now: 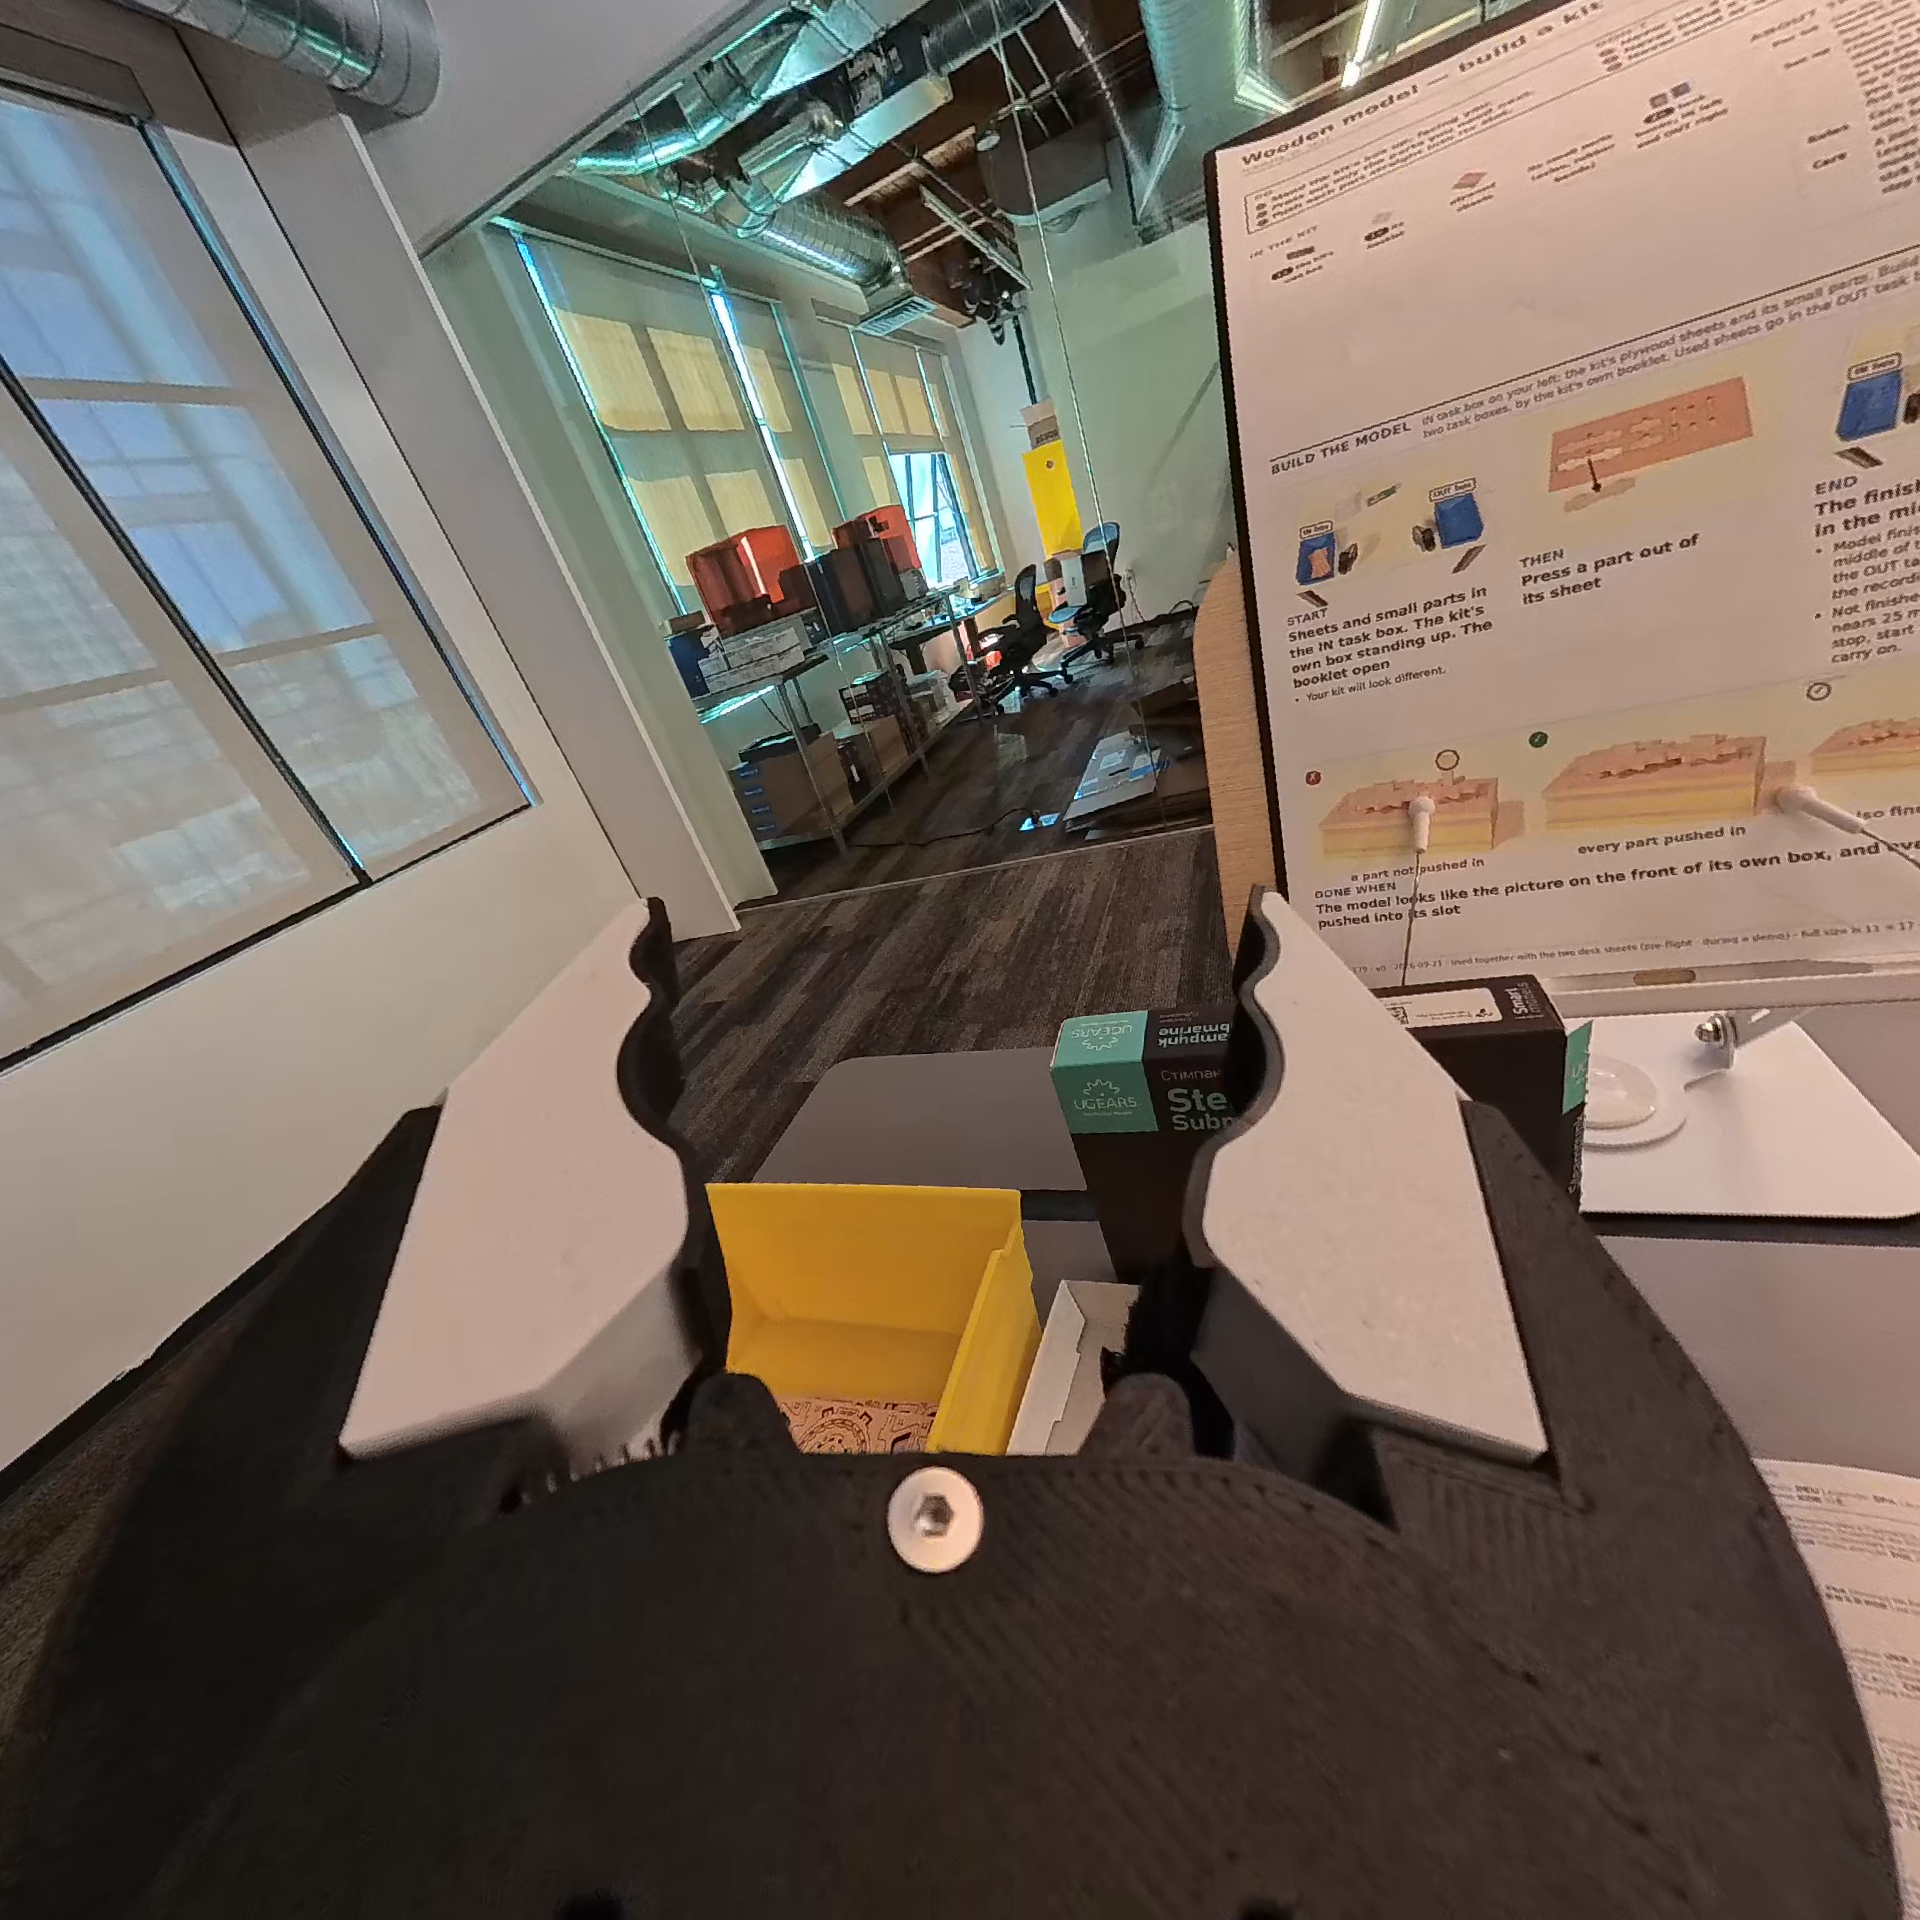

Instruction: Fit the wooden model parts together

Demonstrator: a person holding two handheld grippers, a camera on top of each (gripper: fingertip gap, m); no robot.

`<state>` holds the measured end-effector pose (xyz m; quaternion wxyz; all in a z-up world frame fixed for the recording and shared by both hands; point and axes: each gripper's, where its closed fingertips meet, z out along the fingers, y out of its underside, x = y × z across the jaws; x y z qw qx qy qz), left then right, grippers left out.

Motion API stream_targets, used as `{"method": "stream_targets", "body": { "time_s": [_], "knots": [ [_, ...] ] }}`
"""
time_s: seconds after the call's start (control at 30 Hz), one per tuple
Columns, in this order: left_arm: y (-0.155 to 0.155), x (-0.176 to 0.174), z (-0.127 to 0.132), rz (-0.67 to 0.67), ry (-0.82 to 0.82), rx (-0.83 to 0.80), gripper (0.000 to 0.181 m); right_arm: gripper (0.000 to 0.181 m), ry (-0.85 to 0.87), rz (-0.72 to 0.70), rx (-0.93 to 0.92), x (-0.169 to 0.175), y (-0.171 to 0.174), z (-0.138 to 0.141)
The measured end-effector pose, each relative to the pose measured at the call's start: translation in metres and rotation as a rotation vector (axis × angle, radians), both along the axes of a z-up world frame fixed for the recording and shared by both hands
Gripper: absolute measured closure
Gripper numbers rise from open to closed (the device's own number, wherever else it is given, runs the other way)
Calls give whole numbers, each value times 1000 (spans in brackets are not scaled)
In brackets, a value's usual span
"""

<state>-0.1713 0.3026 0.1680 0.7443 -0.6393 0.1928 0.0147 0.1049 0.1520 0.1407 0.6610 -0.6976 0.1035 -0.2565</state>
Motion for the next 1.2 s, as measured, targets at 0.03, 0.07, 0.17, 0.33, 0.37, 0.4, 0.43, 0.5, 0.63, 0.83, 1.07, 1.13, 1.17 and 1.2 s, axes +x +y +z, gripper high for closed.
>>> {"method": "stream_targets", "body": {
  "time_s": [0.03,0.07,0.17,0.33,0.37,0.4,0.43,0.5,0.63,0.83,1.07,1.13,1.17,1.2],
  "knots": [
    [0,0,0,-1,-2,0,75,63,0,1,-2,0,0,0],
    [0,0,0,-1,-3,0,75,63,1,1,-3,0,1,-1],
    [-1,0,1,-4,-5,2,76,63,4,7,-2,-1,1,-1],
    [-8,6,5,-42,-21,10,78,64,39,37,13,-1,5,-4],
    [-8,7,4,-45,-22,8,78,64,53,44,12,0,7,-6],
    [-8,7,4,-44,-19,6,78,64,67,51,10,0,8,-9],
    [-7,7,3,-41,-18,3,78,64,77,55,9,1,9,-10],
    [-5,6,2,-36,-20,-2,78,64,90,57,8,2,10,-12],
    [-7,0,7,-25,-32,14,78,64,76,87,55,-6,7,1],
    [-15,-4,15,-17,-37,40,79,68,-38,64,104,-18,-5,23],
    [-14,-5,15,-12,-34,41,79,69,-41,72,103,-20,-4,24],
    [-14,-5,15,-9,-32,40,79,69,-34,77,102,-20,-3,23],
    [-14,-5,15,-8,-32,40,79,70,-32,76,100,-20,-3,22],
    [-14,-5,15,-8,-32,40,79,70,-31,75,98,-19,-3,21]
  ]
}}
